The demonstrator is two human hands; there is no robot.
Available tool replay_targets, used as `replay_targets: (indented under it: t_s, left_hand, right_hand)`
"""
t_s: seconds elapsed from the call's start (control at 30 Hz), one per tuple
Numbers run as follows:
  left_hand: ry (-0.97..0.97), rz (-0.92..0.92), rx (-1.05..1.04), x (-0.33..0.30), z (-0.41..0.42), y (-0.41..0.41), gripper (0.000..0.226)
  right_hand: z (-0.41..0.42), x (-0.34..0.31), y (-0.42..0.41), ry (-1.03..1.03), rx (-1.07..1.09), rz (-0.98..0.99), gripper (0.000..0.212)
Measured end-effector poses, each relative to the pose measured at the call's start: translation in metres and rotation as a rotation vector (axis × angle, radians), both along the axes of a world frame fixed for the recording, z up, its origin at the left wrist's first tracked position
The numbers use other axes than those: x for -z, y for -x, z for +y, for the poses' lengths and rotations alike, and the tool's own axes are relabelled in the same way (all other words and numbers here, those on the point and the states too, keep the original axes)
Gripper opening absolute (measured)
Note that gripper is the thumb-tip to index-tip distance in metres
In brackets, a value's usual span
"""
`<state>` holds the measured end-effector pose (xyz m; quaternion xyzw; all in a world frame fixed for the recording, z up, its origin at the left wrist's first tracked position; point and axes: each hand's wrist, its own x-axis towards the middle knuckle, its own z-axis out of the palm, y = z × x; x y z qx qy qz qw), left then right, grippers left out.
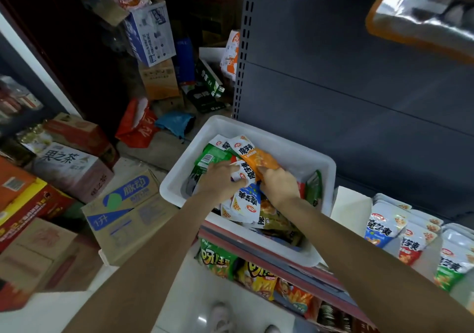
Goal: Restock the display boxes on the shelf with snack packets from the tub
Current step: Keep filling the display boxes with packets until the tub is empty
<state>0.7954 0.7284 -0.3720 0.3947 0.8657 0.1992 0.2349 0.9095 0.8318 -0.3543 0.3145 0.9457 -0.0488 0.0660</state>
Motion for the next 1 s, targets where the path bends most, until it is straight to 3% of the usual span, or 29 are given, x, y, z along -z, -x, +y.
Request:
replay_targets:
  t_s: [0.2,0.37,0.47,0.53,0.7,0.83,0.9,1.0]
  left_hand:
    - [-0.092,0.135,-0.103,-0.010,0.013,-0.009,0.044]
    - [-0.366,-0.163,-0.279,-0.029,0.017,-0.033,0.048]
    - [-0.385,-0.283,-0.296,-0.030,0.020,-0.045,0.033]
    - [-0.447,-0.393,-0.290,-0.031,0.025,-0.057,0.026]
    - [-0.551,-0.494,-0.120,-0.054,0.043,-0.119,0.012]
    - [-0.486,-0.510,0.108,-0.064,0.067,-0.191,0.010]
    - [-0.511,-0.454,0.180,-0.067,0.082,-0.229,0.012]
    - [-0.473,-0.555,0.166,-0.072,0.105,-0.285,0.006]
  right_hand:
    - [-0.006,-0.009,-0.019,0.244,0.087,0.316,0.031]
    - [-0.014,-0.028,-0.048,0.257,-0.050,0.383,0.032]
    - [-0.008,-0.038,-0.066,0.328,-0.064,0.414,0.027]
    - [-0.002,-0.042,-0.080,0.374,-0.055,0.490,0.037]
    - [0.012,-0.057,-0.140,0.901,0.183,0.758,0.057]
    - [0.041,-0.055,-0.217,0.742,0.364,0.921,0.076]
    - [0.056,-0.058,-0.260,0.757,0.469,0.995,0.068]
    - [0.074,-0.062,-0.324,0.734,0.560,1.057,0.040]
